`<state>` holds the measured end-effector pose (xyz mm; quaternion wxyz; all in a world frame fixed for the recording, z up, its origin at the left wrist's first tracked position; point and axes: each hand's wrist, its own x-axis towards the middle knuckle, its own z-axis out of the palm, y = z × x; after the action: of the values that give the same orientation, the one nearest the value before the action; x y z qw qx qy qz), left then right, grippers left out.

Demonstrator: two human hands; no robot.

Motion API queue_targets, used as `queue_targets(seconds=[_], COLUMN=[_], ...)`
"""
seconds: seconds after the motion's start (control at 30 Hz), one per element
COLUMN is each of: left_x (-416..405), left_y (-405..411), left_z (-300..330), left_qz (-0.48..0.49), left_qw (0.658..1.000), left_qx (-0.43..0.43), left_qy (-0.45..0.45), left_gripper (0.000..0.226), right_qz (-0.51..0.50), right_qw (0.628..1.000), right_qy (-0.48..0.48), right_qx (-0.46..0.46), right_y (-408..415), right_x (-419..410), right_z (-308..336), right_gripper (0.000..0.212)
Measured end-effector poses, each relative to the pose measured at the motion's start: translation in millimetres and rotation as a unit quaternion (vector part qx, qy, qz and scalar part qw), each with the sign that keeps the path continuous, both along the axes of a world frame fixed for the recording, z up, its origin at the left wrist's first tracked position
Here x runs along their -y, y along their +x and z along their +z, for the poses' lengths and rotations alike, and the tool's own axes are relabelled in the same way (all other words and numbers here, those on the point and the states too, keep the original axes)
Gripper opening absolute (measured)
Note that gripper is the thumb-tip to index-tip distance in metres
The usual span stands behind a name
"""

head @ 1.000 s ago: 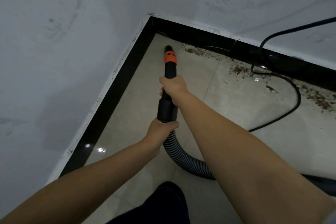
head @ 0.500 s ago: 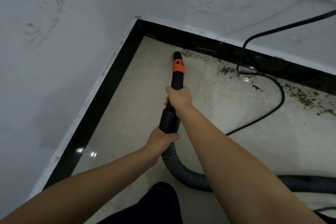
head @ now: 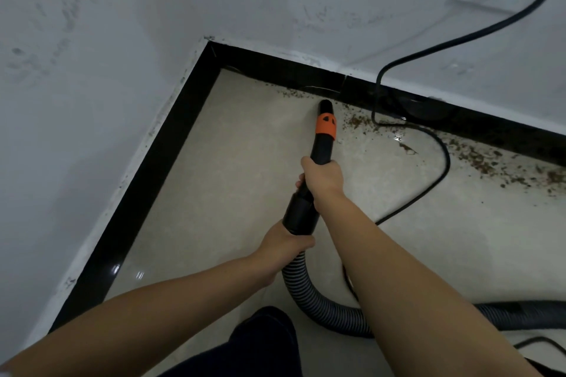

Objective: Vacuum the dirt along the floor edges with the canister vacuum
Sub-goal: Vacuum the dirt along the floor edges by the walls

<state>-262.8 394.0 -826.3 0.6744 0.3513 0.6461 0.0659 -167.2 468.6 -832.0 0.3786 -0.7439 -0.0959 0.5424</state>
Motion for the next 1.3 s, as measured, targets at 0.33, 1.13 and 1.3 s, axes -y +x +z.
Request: queue_targets(seconds=[0.33,1.13,1.3], left_x=[-18,-34,-21], left_y=[-18,-22,-1], left_z=[-3,6,8], left_qz=[0.084,0.086,0.035], left_qw=[0.996,0.996,0.999], left_qx=[0.003,0.012,0.012], left_qy=[0.012,0.033,0.023], left_gripper=[0.03,0.027,0.027], right_qz=[0.067,0.074,0.041], right_qw=[0.998,0.996,0.998], right_qy=[0.008,-0.002,-0.006], right_qx=[-0.013,-0.059,-0.056], right_y=[-30,-28,0], right_x=[-32,-50,-28], right_z=[3,15,12], right_gripper=[0.01,0.013,0.012])
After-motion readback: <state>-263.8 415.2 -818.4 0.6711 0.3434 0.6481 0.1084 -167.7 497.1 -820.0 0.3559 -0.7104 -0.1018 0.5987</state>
